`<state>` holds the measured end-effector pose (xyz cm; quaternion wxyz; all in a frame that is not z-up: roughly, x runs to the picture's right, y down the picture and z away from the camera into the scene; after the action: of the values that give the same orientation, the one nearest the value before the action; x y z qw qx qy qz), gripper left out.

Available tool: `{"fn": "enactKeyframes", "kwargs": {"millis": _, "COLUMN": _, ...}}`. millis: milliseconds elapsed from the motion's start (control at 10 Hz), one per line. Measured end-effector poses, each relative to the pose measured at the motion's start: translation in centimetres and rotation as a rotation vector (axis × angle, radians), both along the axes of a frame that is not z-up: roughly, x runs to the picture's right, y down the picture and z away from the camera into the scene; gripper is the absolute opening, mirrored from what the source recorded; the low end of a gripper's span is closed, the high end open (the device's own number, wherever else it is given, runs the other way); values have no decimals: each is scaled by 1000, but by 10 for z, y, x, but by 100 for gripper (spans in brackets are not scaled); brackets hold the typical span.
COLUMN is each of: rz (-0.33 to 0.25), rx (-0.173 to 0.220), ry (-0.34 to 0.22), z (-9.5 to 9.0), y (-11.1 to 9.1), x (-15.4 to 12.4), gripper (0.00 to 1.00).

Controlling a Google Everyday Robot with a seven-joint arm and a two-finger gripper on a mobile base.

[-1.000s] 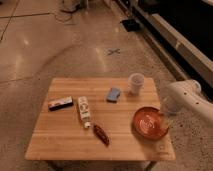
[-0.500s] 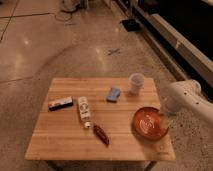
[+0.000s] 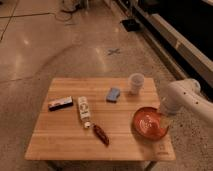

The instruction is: Place the pepper in the ceramic bowl

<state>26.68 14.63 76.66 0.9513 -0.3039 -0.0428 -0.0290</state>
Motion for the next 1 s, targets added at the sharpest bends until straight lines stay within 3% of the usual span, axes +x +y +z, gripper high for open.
{"fn": "enactKeyframes", "kwargs": {"millis": 300, "rz": -248, "rx": 30, "ry": -163, "z": -29, "y": 9, "x": -57, "gripper": 65}}
{"fn": "enactKeyframes", "kwargs": {"millis": 400, "rz": -364, "rx": 37, "ry": -233, "z": -39, "y": 18, "x": -83, "gripper": 65}}
{"fn": "enactKeyframes", "kwargs": {"millis": 500, "rz": -435, "rx": 41, "ry": -272, "z": -43, "y": 24, "x": -97, "gripper": 65}}
{"fn": "enactKeyframes", "kwargs": {"millis": 700, "rz": -629, "rx": 49, "ry": -391, "z": -54, "y": 42, "x": -139, "gripper": 65}}
{"fn": "enactKeyframes", "kwargs": {"millis": 1000, "rz": -852, "rx": 55, "ry": -558, "z": -62, "y": 65, "x": -193, "gripper": 65}}
